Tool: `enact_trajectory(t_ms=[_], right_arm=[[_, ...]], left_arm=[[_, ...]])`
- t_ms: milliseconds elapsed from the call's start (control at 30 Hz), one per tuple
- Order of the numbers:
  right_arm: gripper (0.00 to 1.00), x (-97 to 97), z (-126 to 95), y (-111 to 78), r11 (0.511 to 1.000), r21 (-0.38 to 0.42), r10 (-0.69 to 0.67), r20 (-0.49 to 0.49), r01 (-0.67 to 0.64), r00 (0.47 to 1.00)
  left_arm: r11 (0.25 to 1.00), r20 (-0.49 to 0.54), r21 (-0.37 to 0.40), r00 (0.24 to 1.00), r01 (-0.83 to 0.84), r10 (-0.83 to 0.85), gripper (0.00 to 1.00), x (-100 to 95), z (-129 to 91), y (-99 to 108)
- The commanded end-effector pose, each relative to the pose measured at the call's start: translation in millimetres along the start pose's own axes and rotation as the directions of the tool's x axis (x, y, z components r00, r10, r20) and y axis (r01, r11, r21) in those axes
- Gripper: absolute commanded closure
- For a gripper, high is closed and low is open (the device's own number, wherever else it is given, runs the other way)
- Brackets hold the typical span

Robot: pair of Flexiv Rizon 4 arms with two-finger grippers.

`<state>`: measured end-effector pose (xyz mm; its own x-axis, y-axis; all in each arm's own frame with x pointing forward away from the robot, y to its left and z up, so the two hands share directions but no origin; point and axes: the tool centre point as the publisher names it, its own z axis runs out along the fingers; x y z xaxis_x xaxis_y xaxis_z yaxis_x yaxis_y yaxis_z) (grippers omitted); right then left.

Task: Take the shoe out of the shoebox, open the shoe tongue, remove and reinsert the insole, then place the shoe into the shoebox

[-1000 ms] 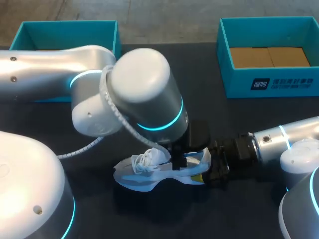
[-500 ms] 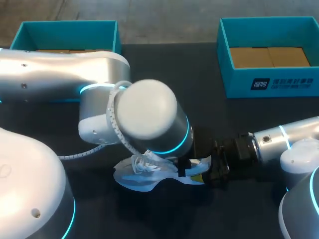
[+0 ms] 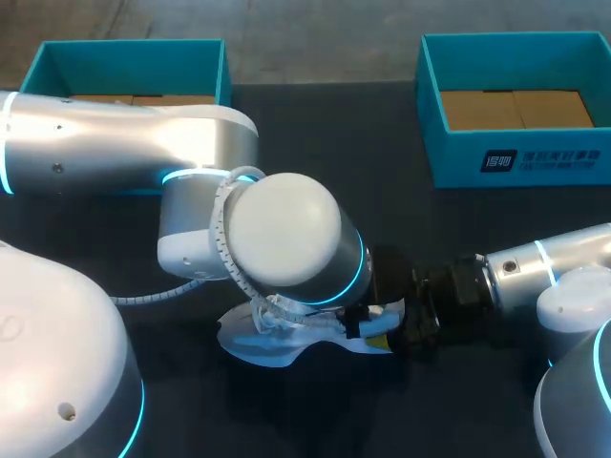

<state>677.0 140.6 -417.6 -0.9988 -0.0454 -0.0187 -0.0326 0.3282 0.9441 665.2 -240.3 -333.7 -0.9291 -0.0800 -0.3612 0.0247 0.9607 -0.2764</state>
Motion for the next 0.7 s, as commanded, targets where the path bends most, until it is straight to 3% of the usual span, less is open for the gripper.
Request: enact_trajectory(t_ms=[33,233,333,400,433,467,700], right_arm=[[1.0,1.1,1,0.7,1.0,0.005,0.0,0.001,0.0,1.0],[1.0,1.1,1,0.7,1.0,0.005,0.0,0.001,0.0,1.0],[1.0,1.1,1,0.7,1.0,0.005,0.0,0.001,0.0,1.0],[1.0,1.1,1,0.7,1.0,0.005,0.0,0.001,0.0,1.0],[1.0,1.1,1,0.7,1.0,0.005,0.0,0.001,0.0,1.0],[1.0,1.1,1,0.7,1.0,0.005,0.0,0.001,0.0,1.0],[1.0,1.1,1,0.7,1.0,0.005,0.0,0.001,0.0,1.0]], left_arm=[[1.0,-0.002,0.011,1.0,0.005,-0.005,0.58,0.1,5,5],[1.0,0.001,0.016,1.0,0.024,-0.024,0.6,-1.3,13,8],[0.999,0.004,0.015,0.999,0.035,-0.035,0.67,-3.7,17,8],[0.999,0.0,0.022,0.999,0.043,-0.043,0.75,-4.5,18,8],[0.999,-0.003,0.027,0.999,0.047,-0.047,0.84,-4.9,18,8],[0.998,-0.013,0.035,0.999,0.051,-0.051,1.0,-5.4,17,8],[0.994,-0.1,0.09,0.994,0.057,-0.048,1.0,-2.2,7,6]])
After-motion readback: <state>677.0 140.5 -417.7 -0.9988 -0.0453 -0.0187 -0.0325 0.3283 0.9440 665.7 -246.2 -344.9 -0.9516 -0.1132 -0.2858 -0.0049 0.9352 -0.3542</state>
